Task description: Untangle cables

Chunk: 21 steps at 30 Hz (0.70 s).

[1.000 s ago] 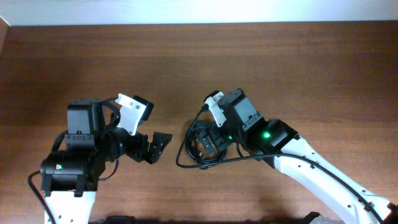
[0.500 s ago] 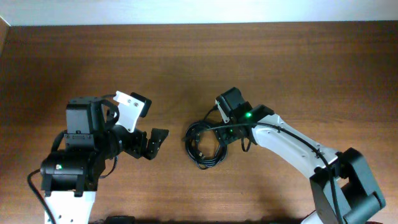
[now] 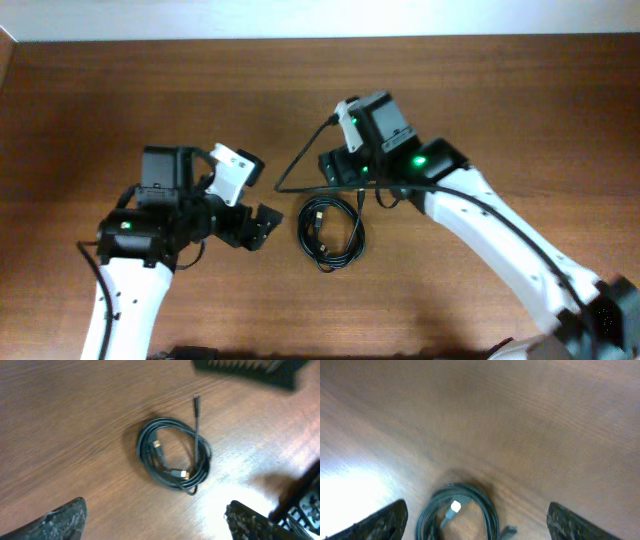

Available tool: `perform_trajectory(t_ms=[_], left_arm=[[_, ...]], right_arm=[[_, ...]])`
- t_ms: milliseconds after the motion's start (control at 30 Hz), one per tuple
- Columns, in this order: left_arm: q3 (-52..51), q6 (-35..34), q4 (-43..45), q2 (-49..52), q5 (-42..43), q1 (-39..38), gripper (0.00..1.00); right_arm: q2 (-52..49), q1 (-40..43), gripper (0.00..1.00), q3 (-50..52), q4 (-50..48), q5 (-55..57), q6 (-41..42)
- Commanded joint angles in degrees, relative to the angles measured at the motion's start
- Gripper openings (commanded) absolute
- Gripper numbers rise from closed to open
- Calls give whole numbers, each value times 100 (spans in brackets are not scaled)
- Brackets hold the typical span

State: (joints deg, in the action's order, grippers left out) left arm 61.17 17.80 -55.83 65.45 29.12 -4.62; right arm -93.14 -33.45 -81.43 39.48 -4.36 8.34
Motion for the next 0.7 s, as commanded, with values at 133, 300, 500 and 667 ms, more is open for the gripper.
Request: perform_trajectory(t_ms=[133, 300, 500, 667], left_arm=[[-758, 179, 863, 1384, -1233, -1578, 71], [-863, -160, 1528, 2413, -2028, -2439, 69], [-863, -518, 2393, 2542, -2391, -2774, 71], [-863, -2623, 2732, 2562, -3731, -2776, 64]], right_arm=[[487, 13, 88, -426, 1429, 2398, 903], [1735, 282, 100, -426, 1672, 3480, 1298], [1746, 651, 100, -424, 2347, 3045, 1314], [1746, 651, 100, -424, 2380, 2994, 1318]])
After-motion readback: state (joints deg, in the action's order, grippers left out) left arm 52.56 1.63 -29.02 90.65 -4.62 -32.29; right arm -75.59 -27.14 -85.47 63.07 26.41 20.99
